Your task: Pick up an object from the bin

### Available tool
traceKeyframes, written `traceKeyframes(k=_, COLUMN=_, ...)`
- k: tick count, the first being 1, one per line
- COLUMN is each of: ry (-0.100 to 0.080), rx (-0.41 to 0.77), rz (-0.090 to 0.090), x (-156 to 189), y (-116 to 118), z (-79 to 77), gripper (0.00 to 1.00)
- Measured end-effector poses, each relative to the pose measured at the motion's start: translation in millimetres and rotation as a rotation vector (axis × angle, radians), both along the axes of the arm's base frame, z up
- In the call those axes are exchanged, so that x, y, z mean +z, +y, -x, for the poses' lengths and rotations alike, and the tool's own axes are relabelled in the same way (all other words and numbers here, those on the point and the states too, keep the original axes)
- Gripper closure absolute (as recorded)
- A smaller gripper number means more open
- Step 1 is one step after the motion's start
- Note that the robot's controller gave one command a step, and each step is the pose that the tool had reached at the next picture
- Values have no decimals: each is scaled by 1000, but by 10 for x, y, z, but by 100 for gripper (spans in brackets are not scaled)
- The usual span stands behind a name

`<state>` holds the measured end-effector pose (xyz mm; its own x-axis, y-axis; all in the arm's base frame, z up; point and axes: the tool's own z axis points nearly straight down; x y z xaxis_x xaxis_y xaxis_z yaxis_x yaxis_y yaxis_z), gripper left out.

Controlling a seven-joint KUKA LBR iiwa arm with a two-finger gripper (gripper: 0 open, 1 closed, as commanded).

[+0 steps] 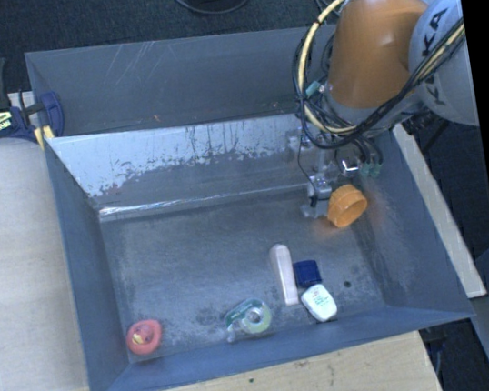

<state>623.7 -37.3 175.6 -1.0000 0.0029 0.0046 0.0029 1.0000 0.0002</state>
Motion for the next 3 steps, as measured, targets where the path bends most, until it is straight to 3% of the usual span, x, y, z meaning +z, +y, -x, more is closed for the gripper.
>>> traceKeyframes(k=1, ry=-9, rx=1, rz=0, x=54, y=1, z=-17, gripper=0)
traceKeyframes(k=2, ry=-6, rx=187, rz=0, x=-959, y=-29, z=896, gripper=0)
traceKeyframes(k=3, ry=-19, rx=451, rz=4, x=-108, y=-57, z=688, gripper=0)
